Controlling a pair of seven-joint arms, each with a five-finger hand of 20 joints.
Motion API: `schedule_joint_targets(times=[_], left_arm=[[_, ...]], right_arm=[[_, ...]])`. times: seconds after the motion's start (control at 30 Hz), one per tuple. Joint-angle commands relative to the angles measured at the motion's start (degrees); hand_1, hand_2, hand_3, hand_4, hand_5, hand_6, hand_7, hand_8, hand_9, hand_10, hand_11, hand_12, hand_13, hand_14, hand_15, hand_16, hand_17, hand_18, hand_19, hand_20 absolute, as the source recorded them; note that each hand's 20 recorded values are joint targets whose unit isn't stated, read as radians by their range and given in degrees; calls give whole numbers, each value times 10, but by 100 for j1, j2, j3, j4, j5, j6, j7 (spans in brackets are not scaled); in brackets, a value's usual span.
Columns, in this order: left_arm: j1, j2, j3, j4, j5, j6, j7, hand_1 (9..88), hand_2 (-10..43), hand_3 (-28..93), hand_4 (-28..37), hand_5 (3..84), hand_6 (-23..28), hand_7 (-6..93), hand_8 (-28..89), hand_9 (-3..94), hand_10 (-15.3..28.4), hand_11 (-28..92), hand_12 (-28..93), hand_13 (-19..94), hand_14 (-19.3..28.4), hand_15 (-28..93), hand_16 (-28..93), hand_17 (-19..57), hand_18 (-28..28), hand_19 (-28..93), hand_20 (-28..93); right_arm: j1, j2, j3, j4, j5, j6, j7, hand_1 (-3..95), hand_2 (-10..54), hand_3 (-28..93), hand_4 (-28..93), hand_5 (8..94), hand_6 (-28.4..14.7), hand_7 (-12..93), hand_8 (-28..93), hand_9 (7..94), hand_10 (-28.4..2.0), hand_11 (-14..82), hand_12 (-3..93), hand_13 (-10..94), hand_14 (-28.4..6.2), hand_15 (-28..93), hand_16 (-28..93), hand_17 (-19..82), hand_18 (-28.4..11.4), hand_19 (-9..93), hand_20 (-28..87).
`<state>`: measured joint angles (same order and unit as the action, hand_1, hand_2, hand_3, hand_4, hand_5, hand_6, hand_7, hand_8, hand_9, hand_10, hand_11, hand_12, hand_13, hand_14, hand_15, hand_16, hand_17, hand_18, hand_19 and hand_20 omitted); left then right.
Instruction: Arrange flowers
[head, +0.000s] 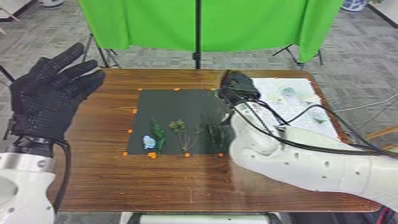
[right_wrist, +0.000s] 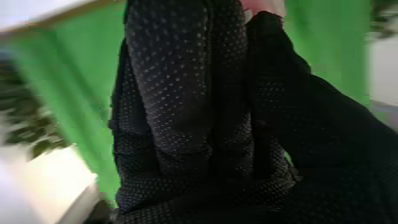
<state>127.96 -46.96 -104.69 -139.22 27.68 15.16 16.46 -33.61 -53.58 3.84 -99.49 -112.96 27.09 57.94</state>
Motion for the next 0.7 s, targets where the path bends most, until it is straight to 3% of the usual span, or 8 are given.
schedule_joint_targets(times=[0.03,0.2,0.3,0.37,0.47,0.57,0.6,0.7], left_arm=[[-94,170,-36,25,-13,-87,123,214,92,767,-256,367,106,157,-96,337,219,289,115,258,284,518,-98,-51,284,742,-239],[-406,314,109,131,-50,-159,269,213,92,766,-255,367,107,156,-96,336,219,289,115,258,284,518,-99,-50,284,746,-241],[-870,396,363,289,-30,-333,145,213,92,767,-256,366,107,157,-96,337,220,289,115,258,284,518,-98,-50,284,748,-242],[-895,420,407,291,-66,-298,235,214,92,766,-256,366,107,157,-96,337,220,289,115,258,284,518,-98,-49,284,748,-244],[-1198,398,587,369,-37,-332,75,213,92,767,-256,367,107,156,-96,337,220,288,115,258,284,517,-99,-49,284,749,-245],[-1118,408,549,346,-34,-320,84,213,91,768,-256,367,107,157,-95,337,220,289,116,258,284,518,-98,-49,284,750,-247],[-1092,504,548,342,-79,-309,307,213,91,768,-256,367,107,157,-96,337,220,289,116,258,284,518,-98,-49,284,750,-248],[-915,630,479,308,-147,-245,593,214,92,767,-257,367,107,156,-96,337,220,287,115,258,284,518,-98,-48,284,751,-250]], right_arm=[[683,-1250,-389,224,282,-206,-525,557,-95,735,-283,827,14,227,30,937,-61,171,267,925,-31,412,207,399,-146,913,-96],[965,-1711,-823,446,489,-173,-535,555,-95,735,-283,824,16,230,31,937,-60,168,268,923,-30,412,210,391,-146,914,-89],[1139,-1850,-1031,450,661,-76,-370,554,-95,735,-283,823,17,230,28,937,-58,168,269,923,-30,413,211,388,-145,914,-84],[1227,-2024,-1173,570,656,-54,-341,553,-95,736,-283,823,18,230,26,937,-57,168,270,923,-29,414,212,387,-146,915,-81],[1240,-2134,-1227,695,803,-255,-374,553,-95,736,-283,823,19,230,24,937,-55,176,269,927,-26,418,213,386,-145,915,-77],[1440,-2266,-1597,784,1068,-178,-457,552,-95,734,-283,823,20,230,23,937,-54,177,267,927,-25,417,214,384,-144,915,-72],[1734,-2324,-1894,766,1117,-34,-358,552,-95,734,-283,823,21,230,23,937,-54,177,267,927,-24,418,215,383,-143,916,-71],[2040,-2491,-2347,791,1199,-19,-408,550,-95,732,-283,823,23,229,20,937,-54,175,266,927,-22,419,217,378,-142,918,-67]])
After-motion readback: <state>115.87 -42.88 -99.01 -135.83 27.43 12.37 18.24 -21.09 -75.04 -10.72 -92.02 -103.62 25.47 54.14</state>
